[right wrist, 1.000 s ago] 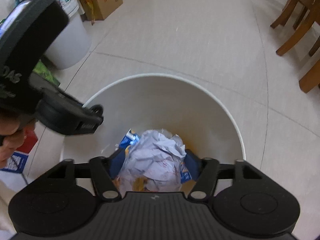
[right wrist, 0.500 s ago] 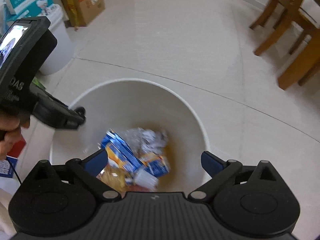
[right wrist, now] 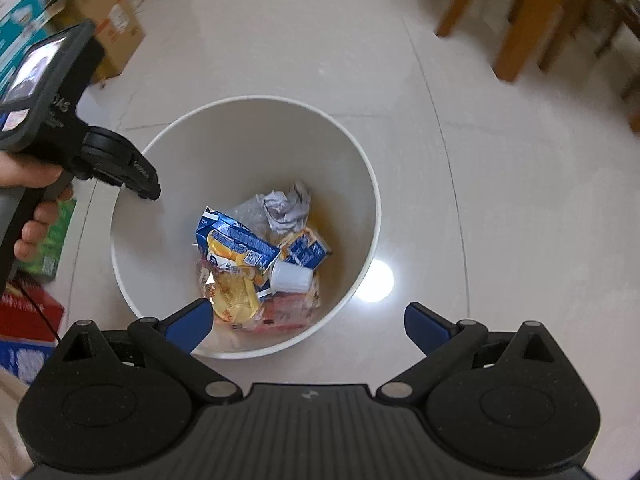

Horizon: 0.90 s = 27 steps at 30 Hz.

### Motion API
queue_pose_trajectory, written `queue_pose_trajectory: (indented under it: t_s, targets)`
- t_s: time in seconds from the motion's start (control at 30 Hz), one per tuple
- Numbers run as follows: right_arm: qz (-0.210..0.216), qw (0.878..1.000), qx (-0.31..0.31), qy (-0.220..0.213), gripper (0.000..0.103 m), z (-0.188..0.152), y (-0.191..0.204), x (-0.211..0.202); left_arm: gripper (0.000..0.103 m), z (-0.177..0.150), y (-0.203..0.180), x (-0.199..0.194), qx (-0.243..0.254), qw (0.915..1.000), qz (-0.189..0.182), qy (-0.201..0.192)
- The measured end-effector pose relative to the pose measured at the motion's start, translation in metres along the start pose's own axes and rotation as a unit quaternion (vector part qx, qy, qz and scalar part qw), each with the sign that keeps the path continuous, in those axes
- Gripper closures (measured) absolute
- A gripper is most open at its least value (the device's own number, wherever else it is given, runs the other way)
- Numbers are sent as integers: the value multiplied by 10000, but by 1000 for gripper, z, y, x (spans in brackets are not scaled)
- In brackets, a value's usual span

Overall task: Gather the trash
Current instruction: 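Open the left gripper to release the bin rim and withdraw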

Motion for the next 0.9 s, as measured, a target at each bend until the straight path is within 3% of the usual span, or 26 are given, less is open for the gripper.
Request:
queue_pose_trajectory:
  t_s: [0.3, 0.6, 0.73, 0.83, 0.9]
  targets:
    - [-18, 9969, 783, -22, 0, -20, 7, -2, 95, -5, 0, -6, 55, 10000, -58, -53]
    - [-79, 9958, 894, -197, 0, -17, 12, -23, 91, -11, 5, -29, 153, 9993, -44, -342]
    - [-74, 9949, 975, -230, 0, -18, 8, -30, 82, -22, 8, -39, 169, 9991, -143, -360]
    - [-76, 9946, 1011, -231, 0, -21, 5, -32, 68, -31, 10, -47, 203, 9989, -83, -416]
    - [-108, 9943, 1047, -190, 0, -23, 3, -31, 52, -38, 10, -52, 195, 9988, -107, -444]
Point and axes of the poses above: each gripper's, at about its wrist camera, not at the fingertips, and x roughly the way its jaws point, y to its left, z to its top, the point moved 9 cm from there along x, roughly the way its jaws point, and after that the axes turned 12 degrees about x, right-handed, at the moved point
